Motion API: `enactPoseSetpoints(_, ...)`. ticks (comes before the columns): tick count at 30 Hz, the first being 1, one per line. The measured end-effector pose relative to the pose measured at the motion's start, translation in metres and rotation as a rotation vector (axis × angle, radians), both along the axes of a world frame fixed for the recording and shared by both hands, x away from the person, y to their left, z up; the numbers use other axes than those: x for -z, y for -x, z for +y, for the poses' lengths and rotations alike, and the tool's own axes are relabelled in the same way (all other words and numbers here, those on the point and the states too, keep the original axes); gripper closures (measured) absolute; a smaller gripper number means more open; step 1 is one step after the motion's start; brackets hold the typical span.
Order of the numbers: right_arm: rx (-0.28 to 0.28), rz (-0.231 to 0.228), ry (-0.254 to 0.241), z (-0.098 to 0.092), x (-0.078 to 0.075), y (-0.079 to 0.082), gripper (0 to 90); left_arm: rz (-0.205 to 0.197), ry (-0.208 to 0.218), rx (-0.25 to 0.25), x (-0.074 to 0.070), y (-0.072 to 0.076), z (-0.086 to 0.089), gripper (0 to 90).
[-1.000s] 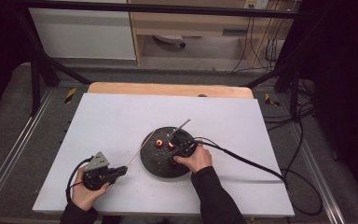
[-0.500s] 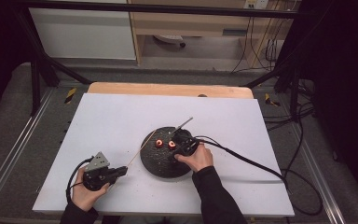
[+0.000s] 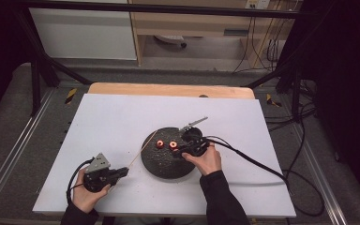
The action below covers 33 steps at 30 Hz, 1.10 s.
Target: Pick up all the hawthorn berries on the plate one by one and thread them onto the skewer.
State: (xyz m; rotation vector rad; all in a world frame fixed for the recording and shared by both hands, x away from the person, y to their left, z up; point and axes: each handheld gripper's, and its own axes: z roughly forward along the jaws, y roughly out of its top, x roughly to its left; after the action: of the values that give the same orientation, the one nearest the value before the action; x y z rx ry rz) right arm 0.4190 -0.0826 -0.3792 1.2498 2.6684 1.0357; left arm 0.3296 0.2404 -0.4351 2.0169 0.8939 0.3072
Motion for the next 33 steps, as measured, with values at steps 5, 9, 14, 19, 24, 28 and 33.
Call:
enactPoseSetpoints(5, 0.028, -0.050, -0.090, -0.013, 0.003, 0.007, 62.3, 0.001, 0.000, 0.000, 0.001, 0.000, -0.001, 88.3)
enactPoseSetpoints(9, 0.066, -0.089, -0.179, -0.023, 0.006, 0.013, 62.4, 0.001, 0.001, -0.001, 0.000, 0.001, -0.001, 88.2)
enactPoseSetpoints(14, 0.114, -0.133, -0.289, -0.030, 0.012, 0.020, 62.4, 0.004, 0.000, 0.001, 0.001, 0.001, -0.002, 88.3)
enactPoseSetpoints(19, 0.153, -0.170, -0.379, -0.033, 0.018, 0.026, 62.5, 0.004, 0.001, -0.001, 0.001, 0.001, -0.003, 88.3)
enactPoseSetpoints(24, 0.182, -0.194, -0.447, -0.031, 0.025, 0.029, 62.5, 0.001, 0.002, -0.002, 0.001, 0.001, -0.004, 88.3)
enactPoseSetpoints(28, 0.214, -0.217, -0.499, -0.029, 0.028, 0.030, 62.5, 0.001, 0.009, -0.002, 0.001, 0.002, -0.006, 88.3)
enactPoseSetpoints(33, 0.252, -0.274, -0.579, -0.026, 0.029, 0.032, 62.6, -0.004, 0.006, 0.000, 0.002, 0.003, -0.009, 88.3)
